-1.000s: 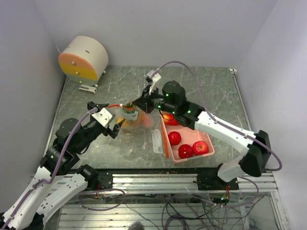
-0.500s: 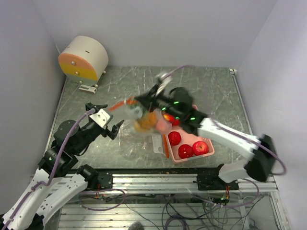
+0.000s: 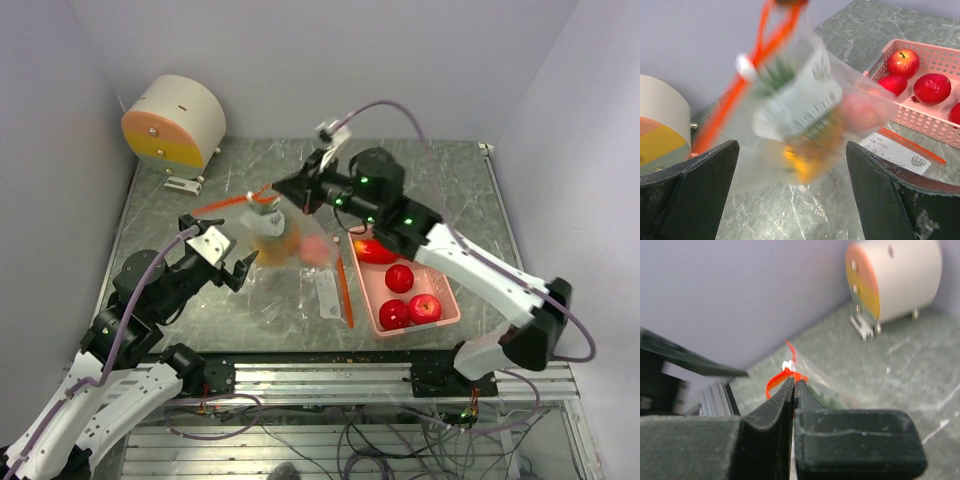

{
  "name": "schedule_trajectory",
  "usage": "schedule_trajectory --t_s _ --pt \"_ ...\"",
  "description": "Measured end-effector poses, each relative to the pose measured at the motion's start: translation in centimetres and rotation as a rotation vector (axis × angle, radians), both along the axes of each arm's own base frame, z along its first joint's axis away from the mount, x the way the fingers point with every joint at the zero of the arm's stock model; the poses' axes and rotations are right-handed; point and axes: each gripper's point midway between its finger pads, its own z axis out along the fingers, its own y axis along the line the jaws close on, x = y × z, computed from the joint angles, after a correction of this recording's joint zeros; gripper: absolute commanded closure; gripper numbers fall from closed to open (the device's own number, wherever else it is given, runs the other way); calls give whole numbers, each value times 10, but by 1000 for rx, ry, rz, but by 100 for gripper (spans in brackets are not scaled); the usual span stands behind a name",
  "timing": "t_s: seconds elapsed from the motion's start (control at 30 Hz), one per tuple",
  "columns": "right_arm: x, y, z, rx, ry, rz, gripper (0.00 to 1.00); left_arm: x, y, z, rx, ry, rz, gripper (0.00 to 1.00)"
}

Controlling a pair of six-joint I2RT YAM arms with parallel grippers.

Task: Place the food in the zip-top bag and seal the zipper
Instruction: Adjust the zipper food storage bag at the center of the board, then zip the zipper food storage bag at the center of the board.

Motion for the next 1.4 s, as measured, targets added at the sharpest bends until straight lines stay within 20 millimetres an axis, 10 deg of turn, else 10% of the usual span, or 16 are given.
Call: schedule_trajectory --t_s 0.13,0.23,0.43,0.53,0.67,1.0,1.4 --pt "-11 -26 77 103 -123 -36 100 0 0 1 -1 -2 0 0" --pt "-10 -34 83 122 -146 -59 100 -1 1 1 -4 -5 0 0" --pt "23 5 -27 -77 -1 -38 100 -1 1 2 -4 -5 0 0" --pt "12 0 -125 -241 146 -2 100 -2 4 1 0 -7 8 0" --pt "-12 -11 -174 -316 238 66 100 -4 6 3 5 -22 8 0" --pt "-43 -29 -89 -188 25 200 100 8 -17 -21 181 23 -101 24" --pt "-48 -39 -88 -221 -81 317 100 0 -17 -36 348 48 -194 17"
